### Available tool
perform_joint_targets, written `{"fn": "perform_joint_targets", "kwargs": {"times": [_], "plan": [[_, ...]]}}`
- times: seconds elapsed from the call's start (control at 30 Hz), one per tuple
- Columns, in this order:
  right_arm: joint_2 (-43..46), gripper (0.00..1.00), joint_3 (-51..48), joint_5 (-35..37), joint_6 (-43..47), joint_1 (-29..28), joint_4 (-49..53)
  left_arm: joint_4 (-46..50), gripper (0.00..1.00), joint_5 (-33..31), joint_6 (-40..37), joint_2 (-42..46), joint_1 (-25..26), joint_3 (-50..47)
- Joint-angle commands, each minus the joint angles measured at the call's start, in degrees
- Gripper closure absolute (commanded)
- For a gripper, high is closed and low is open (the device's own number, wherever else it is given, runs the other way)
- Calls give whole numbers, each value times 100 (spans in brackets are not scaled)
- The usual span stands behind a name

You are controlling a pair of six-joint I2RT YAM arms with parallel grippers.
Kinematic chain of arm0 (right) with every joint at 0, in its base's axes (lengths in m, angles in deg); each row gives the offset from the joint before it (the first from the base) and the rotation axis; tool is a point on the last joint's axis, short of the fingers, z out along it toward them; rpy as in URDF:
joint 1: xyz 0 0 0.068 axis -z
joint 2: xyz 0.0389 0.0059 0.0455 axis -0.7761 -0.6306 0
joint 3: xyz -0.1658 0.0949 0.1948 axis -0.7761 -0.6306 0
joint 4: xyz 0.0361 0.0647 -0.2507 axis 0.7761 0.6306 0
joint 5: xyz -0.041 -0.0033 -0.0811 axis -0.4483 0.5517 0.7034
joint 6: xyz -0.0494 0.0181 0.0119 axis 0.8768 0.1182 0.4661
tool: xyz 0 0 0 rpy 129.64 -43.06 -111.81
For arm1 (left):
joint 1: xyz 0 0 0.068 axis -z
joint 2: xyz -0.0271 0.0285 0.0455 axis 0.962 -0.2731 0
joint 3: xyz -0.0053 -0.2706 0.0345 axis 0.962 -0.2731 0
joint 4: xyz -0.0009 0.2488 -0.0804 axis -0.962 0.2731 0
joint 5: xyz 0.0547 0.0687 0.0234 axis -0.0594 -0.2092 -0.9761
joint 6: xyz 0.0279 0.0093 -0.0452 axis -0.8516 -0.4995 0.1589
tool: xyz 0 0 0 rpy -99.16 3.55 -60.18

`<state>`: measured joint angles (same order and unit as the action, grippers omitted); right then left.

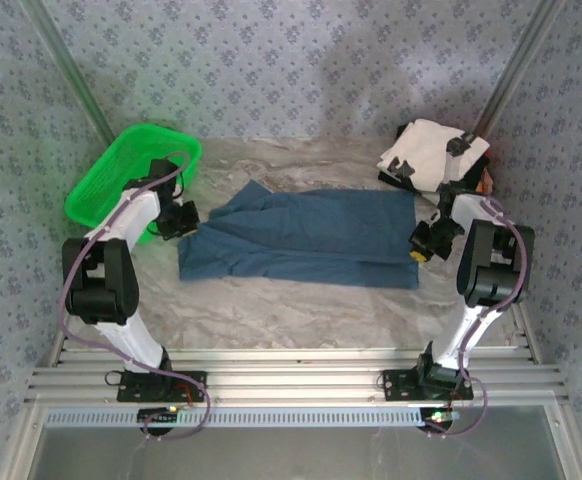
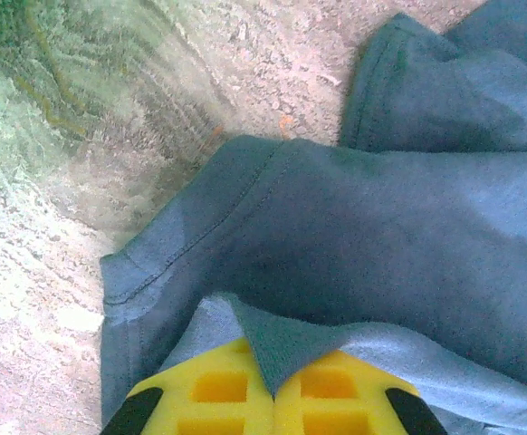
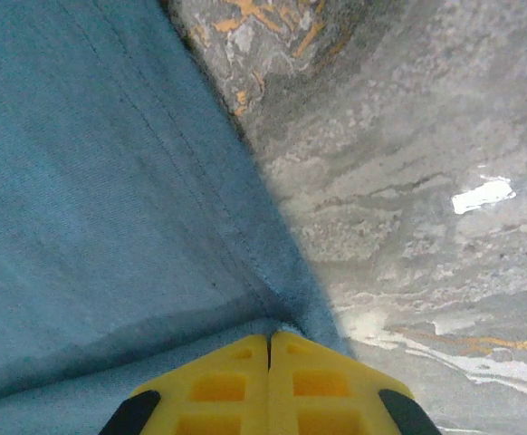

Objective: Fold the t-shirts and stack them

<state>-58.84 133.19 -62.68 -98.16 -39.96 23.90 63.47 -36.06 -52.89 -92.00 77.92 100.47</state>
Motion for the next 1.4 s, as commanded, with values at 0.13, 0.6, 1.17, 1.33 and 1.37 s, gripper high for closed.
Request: {"fn": "perform_joint_targets", "kwargs": {"times": [0.13, 0.6, 1.17, 1.33, 1.37], "plan": [[-113, 100, 246, 190, 102, 79, 162, 96, 100, -85, -25, -155, 71, 283], [-318, 96, 479, 195, 40, 152, 88, 78, 100, -77, -8, -388, 137, 581], [-156, 27, 810, -265, -152, 179, -468, -45, 50, 574, -126, -1421, 297, 1879], [892, 16, 407, -647, 105, 80, -670, -114, 22, 744, 283, -1122, 252, 2053], [1122, 15, 313, -737, 195, 15, -635, -46, 21, 844, 405, -951, 215, 2029]]}}
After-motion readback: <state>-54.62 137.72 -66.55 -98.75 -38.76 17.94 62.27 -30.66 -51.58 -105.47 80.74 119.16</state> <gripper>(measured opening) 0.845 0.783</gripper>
